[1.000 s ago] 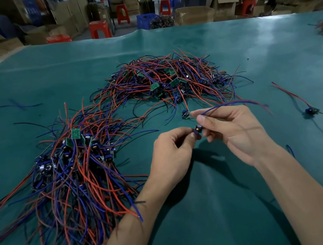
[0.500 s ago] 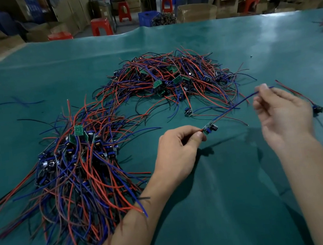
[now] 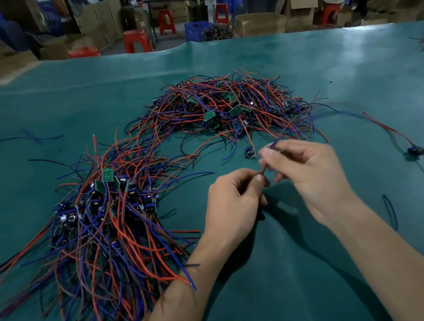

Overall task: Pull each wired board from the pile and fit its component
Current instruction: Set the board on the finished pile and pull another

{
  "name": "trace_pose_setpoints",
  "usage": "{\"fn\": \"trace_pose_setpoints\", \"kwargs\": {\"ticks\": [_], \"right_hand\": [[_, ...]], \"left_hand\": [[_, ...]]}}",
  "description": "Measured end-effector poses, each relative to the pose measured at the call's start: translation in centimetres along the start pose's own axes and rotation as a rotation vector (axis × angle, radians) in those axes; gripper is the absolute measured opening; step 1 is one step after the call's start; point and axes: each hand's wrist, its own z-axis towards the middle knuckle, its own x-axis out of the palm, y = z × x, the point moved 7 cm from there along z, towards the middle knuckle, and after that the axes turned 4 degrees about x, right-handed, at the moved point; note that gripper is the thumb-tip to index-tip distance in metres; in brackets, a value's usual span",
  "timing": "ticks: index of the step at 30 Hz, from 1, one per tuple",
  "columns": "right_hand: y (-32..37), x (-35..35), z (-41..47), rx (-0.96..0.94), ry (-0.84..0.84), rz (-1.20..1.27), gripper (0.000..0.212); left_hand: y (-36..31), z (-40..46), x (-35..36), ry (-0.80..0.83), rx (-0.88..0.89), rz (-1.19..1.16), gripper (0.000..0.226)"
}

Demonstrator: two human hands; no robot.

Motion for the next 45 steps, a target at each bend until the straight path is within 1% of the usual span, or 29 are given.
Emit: {"fn": "trace_pose_setpoints", "kwargs": {"ticks": [3,5,6,8,9,10,12,13,14,15,16,17,19,20,22,23,25,27,28,30,32,35,37,39,41,42,43,45], "right_hand": [[3.1,-3.3,0.9,-0.092,-0.160,0.045,0.017],[6.7,-3.8,1.6,-0.154,-0.193,0.103,0.023],[8.8,-3.4,1.9,-0.197,-0.179,0.127,0.023],[13.3,-1.4,2.6,-0.279,-0.098,0.172,0.017],[15.1,0.2,3.0,-0.294,-0.018,0.192,0.015],[16.3,2.3,3.5,-0.282,0.081,0.201,0.016],[16.9,7.6,4.0,-0.197,0.310,0.137,0.026],[16.4,10.3,3.9,-0.158,0.426,0.025,0.034],[15.1,12.5,3.8,-0.130,0.530,-0.152,0.043],[13.4,13.9,4.0,-0.115,0.597,-0.358,0.047],[11.5,14.2,4.6,-0.114,0.617,-0.553,0.047],[9.7,13.5,5.6,-0.121,0.587,-0.728,0.043],[6.3,10.0,8.0,-0.109,0.393,-1.065,0.036],[4.5,7.9,8.7,-0.047,0.285,-1.177,0.033],[1.2,4.5,8.4,0.120,0.137,-1.232,0.041],[-0.1,3.6,8.1,0.159,0.096,-1.202,0.043],[-1.8,2.5,7.8,0.184,0.048,-1.094,0.040],[-2.3,1.5,7.9,0.247,-0.005,-0.930,0.036],[-2.4,1.1,7.8,0.294,-0.019,-0.805,0.032],[-2.4,1.0,6.8,0.372,0.025,-0.473,0.020],[-2.3,1.5,5.3,0.441,0.111,-0.179,0.014],[-2.0,2.6,2.7,0.489,0.218,0.039,0.017],[-1.9,2.9,1.5,0.488,0.244,0.151,0.026],[-2.0,2.8,0.9,0.491,0.262,0.277,0.027],[-2.1,2.6,0.7,0.480,0.263,0.342,0.015],[-2.2,2.5,0.7,0.465,0.253,0.319,0.007],[-2.3,2.2,0.9,0.432,0.240,0.254,0.005],[-2.4,1.8,1.2,0.326,0.205,0.022,0.011]], "left_hand": [[-0.6,-0.2,0.6,0.070,0.036,0.038,0.022],[-0.9,-0.3,0.6,0.075,0.064,0.085,0.019],[-0.8,-0.2,0.5,0.062,0.067,0.097,0.019],[-0.6,-0.2,0.3,0.047,0.048,0.118,0.017],[-0.6,-0.3,0.3,0.048,0.035,0.128,0.017],[-0.6,-0.4,0.3,0.044,0.025,0.127,0.017],[-0.7,-0.4,0.0,0.004,0.012,0.104,0.017],[-0.7,-0.3,-0.2,-0.022,0.001,0.106,0.016],[-0.6,-0.3,-0.3,-0.041,-0.008,0.116,0.015],[-0.5,-0.3,-0.4,-0.054,-0.017,0.124,0.015],[-0.5,-0.2,-0.5,-0.066,-0.027,0.124,0.015],[-0.5,-0.2,-0.6,-0.077,-0.035,0.121,0.014],[-0.6,-0.1,-0.7,-0.086,-0.037,0.145,0.013],[-0.7,0.0,-0.8,-0.082,-0.032,0.175,0.012],[-0.9,0.0,-0.8,-0.082,-0.016,0.229,0.012],[-0.9,0.1,-0.9,-0.092,-0.012,0.238,0.012],[-0.9,0.1,-1.1,-0.113,-0.014,0.239,0.012],[-0.8,0.1,-1.3,-0.139,-0.028,0.229,0.011],[-0.7,0.1,-1.4,-0.156,-0.041,0.216,0.010],[-0.6,0.1,-1.5,-0.185,-0.056,0.175,0.010],[-0.7,0.0,-1.4,-0.185,-0.049,0.142,0.017],[-1.0,0.0,-1.2,-0.157,-0.032,0.152,0.021],[-1.0,0.0,-1.4,-0.173,-0.026,0.149,0.017],[-0.9,0.1,-1.6,-0.192,-0.026,0.139,0.014],[-0.9,0.0,-1.4,-0.183,-0.023,0.153,0.014],[-0.8,0.1,-1.3,-0.175,-0.017,0.164,0.013],[-0.8,0.0,-1.3,-0.174,-0.008,0.166,0.012],[-0.8,0.0,-1.5,-0.206,0.010,0.144,0.010]]}}
